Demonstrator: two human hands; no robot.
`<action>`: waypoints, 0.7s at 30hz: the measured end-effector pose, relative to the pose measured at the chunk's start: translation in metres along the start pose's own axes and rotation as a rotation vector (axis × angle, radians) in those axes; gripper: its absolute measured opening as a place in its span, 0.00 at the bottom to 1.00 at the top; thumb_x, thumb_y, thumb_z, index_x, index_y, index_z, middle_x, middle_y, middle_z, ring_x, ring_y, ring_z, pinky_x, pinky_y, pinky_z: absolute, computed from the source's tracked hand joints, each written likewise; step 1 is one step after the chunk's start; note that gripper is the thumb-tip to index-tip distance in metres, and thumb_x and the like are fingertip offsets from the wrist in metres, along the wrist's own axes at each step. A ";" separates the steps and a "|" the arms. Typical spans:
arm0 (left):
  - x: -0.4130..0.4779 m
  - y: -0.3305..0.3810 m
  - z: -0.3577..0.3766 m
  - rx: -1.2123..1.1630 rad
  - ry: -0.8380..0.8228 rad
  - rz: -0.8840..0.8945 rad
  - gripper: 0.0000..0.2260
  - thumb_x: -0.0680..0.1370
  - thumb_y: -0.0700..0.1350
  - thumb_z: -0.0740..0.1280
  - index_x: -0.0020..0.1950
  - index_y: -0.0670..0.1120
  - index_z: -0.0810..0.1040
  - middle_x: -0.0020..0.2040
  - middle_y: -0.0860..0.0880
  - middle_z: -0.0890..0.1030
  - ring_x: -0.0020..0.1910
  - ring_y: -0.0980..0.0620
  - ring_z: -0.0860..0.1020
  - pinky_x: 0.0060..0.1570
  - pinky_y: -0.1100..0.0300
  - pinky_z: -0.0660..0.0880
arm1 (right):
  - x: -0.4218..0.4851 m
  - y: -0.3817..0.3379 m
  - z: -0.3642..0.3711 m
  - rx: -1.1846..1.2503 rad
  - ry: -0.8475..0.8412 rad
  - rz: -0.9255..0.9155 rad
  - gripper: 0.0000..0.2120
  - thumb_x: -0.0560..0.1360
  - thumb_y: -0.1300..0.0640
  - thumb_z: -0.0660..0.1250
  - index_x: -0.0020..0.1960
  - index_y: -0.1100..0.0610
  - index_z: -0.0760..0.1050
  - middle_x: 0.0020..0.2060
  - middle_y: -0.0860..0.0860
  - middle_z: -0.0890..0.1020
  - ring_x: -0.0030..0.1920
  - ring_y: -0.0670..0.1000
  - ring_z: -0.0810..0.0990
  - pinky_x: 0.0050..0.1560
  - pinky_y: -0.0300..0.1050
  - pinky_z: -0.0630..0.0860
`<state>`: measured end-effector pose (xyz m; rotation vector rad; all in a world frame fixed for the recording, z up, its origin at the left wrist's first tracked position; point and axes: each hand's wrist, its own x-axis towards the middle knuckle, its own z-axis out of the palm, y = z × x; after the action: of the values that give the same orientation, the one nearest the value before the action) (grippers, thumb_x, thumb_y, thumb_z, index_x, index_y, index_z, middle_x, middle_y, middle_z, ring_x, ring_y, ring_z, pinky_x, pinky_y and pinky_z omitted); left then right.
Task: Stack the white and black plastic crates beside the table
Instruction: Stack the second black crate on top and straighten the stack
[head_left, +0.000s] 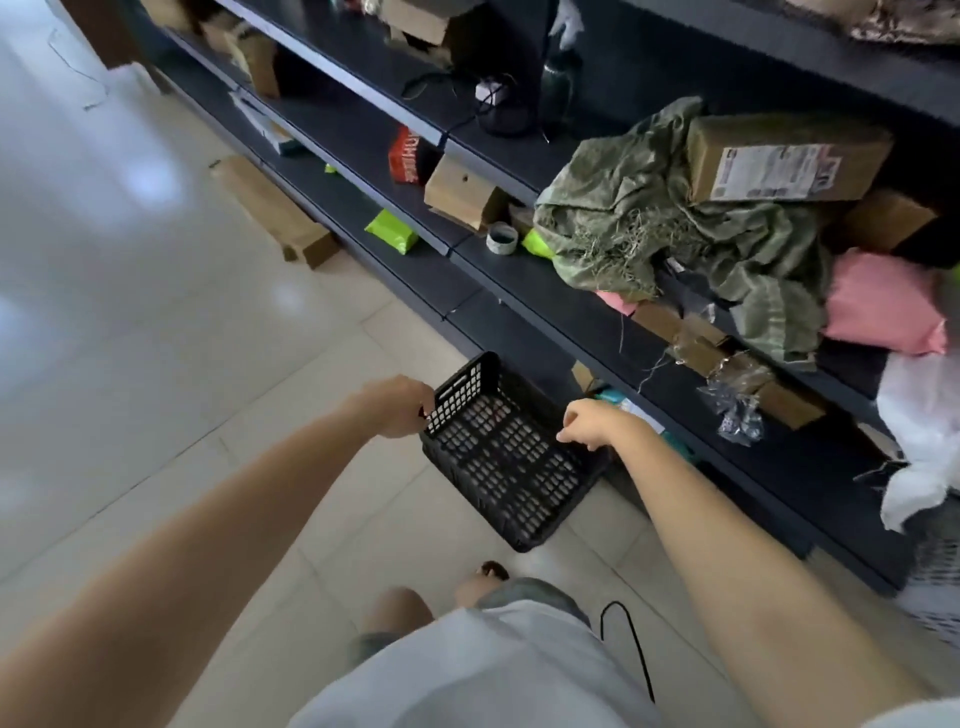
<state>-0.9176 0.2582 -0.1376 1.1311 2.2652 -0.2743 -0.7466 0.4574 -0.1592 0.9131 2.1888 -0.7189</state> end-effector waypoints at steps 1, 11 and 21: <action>0.013 -0.005 -0.006 0.020 -0.008 0.020 0.15 0.77 0.47 0.62 0.64 0.51 0.75 0.62 0.49 0.79 0.63 0.45 0.75 0.60 0.51 0.74 | 0.006 0.001 -0.001 0.018 0.017 0.017 0.10 0.77 0.52 0.64 0.52 0.58 0.72 0.50 0.55 0.77 0.46 0.55 0.75 0.47 0.46 0.71; 0.132 -0.043 -0.050 0.232 -0.135 0.290 0.16 0.78 0.46 0.62 0.65 0.51 0.74 0.63 0.50 0.78 0.64 0.47 0.74 0.62 0.51 0.73 | 0.048 -0.014 0.009 0.294 0.082 0.278 0.14 0.74 0.52 0.67 0.57 0.57 0.76 0.57 0.56 0.79 0.56 0.57 0.78 0.55 0.48 0.74; 0.249 -0.073 -0.043 0.284 -0.267 0.496 0.15 0.77 0.49 0.62 0.64 0.51 0.75 0.62 0.48 0.79 0.60 0.46 0.77 0.56 0.53 0.74 | 0.092 -0.033 0.067 0.558 0.093 0.545 0.14 0.75 0.53 0.65 0.57 0.59 0.74 0.54 0.56 0.80 0.55 0.58 0.78 0.52 0.48 0.74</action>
<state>-1.1084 0.3960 -0.2540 1.6495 1.6833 -0.5191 -0.7985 0.4287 -0.2621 1.7633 1.6938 -1.0345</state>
